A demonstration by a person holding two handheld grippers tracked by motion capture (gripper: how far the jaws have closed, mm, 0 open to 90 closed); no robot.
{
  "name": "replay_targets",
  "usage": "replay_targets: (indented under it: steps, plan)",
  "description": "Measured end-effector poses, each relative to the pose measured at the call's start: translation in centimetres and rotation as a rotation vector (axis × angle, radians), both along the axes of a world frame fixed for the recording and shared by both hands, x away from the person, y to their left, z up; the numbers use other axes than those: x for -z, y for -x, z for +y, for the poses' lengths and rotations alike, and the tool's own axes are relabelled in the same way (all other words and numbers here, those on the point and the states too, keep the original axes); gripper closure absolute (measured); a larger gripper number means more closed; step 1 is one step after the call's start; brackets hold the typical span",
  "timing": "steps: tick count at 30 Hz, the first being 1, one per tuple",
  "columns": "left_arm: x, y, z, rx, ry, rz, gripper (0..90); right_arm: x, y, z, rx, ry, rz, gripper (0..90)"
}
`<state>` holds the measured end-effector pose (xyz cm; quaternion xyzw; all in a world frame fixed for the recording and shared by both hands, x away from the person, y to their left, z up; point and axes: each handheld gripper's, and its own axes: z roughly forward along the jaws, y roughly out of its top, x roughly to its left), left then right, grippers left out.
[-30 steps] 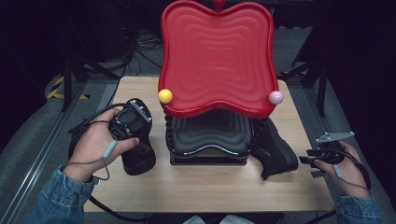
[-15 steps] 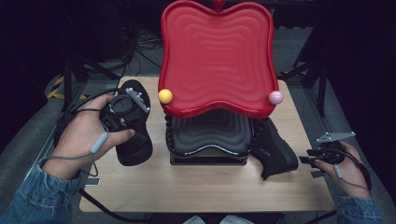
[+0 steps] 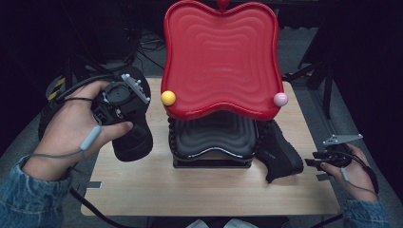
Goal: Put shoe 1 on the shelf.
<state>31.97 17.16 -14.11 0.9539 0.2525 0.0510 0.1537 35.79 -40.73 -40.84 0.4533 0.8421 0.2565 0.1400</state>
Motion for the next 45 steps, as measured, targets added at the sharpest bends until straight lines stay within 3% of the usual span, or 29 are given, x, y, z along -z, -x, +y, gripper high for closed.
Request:
replay_targets:
  steps: [13,26,31,40,45]
  plan:
    - [-4.8,0.3,-0.5,0.010,0.009,-0.069,86.0,-0.3,0.1,0.0,-0.007,-0.013,-0.010,52.5]
    - [-7.1,0.1,-1.8,0.029,-0.028,-0.149,86.1,-0.7,0.3,-0.6,0.002,-0.018,-0.025,52.1]
    - [-8.0,0.3,-2.4,0.071,-0.050,-0.199,85.8,-0.7,0.2,-0.3,-0.007,-0.013,-0.027,52.0]
    - [-9.3,1.0,-3.4,0.105,-0.052,-0.266,85.8,-0.6,0.1,0.3,-0.022,-0.010,-0.016,52.0]
    - [-9.9,1.1,-3.8,0.119,-0.035,-0.279,85.8,-0.5,0.0,0.4,-0.020,-0.007,-0.011,52.3]
